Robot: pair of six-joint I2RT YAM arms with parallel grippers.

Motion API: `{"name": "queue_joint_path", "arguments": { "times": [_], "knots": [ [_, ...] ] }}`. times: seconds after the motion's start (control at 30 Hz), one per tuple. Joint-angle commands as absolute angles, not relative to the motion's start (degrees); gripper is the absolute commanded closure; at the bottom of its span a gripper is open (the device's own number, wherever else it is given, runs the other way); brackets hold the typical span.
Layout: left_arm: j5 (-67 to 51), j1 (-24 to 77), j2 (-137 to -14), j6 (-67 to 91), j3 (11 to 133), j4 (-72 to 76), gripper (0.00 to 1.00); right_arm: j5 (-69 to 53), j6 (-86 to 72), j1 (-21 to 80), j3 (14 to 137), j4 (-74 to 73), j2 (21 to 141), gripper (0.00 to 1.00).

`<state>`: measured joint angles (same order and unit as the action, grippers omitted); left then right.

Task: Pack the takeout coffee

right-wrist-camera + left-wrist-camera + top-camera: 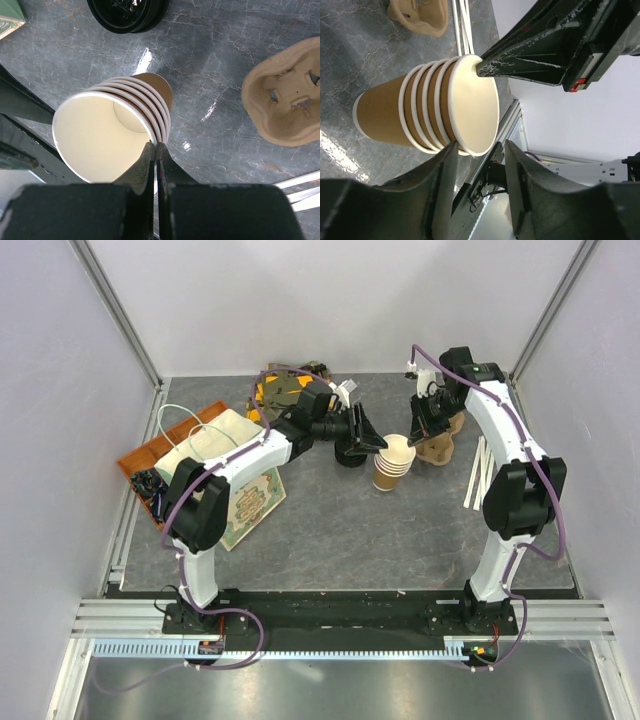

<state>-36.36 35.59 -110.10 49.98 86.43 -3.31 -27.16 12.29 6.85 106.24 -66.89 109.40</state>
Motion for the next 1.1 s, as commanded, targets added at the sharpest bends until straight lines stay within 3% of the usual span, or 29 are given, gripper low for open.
{"name": "queue_joint_path", "arguments": {
  "times": [0.0, 0.3, 0.57, 0.67, 1.07],
  "knots": [
    [-37.2, 35.7, -110.9, 52.6, 85.7, -0.3, 0.54, -29.4, 12.9, 6.7, 105.7, -66.6, 106.0, 1.0],
    [-36.7, 35.9, -111.9, 53.3, 85.4, -0.3, 0.61, -33.0, 13.0, 6.8, 105.5, -67.3, 106.0, 1.0],
    [-36.2, 35.9, -113.1, 53.6, 85.1, -0.2, 0.33, -36.2, 13.0, 6.8, 104.6, -68.0, 106.4, 1.0],
    [-36.0, 35.9, -113.3, 53.6, 85.2, -0.3, 0.32, -37.3, 13.3, 6.7, 104.5, -68.4, 106.8, 1.0],
    [-36.2, 35.9, -113.1, 53.7, 85.6, -0.9, 0.62, -40.2, 13.4, 6.7, 104.4, -69.3, 107.8, 1.0]
  ]
}}
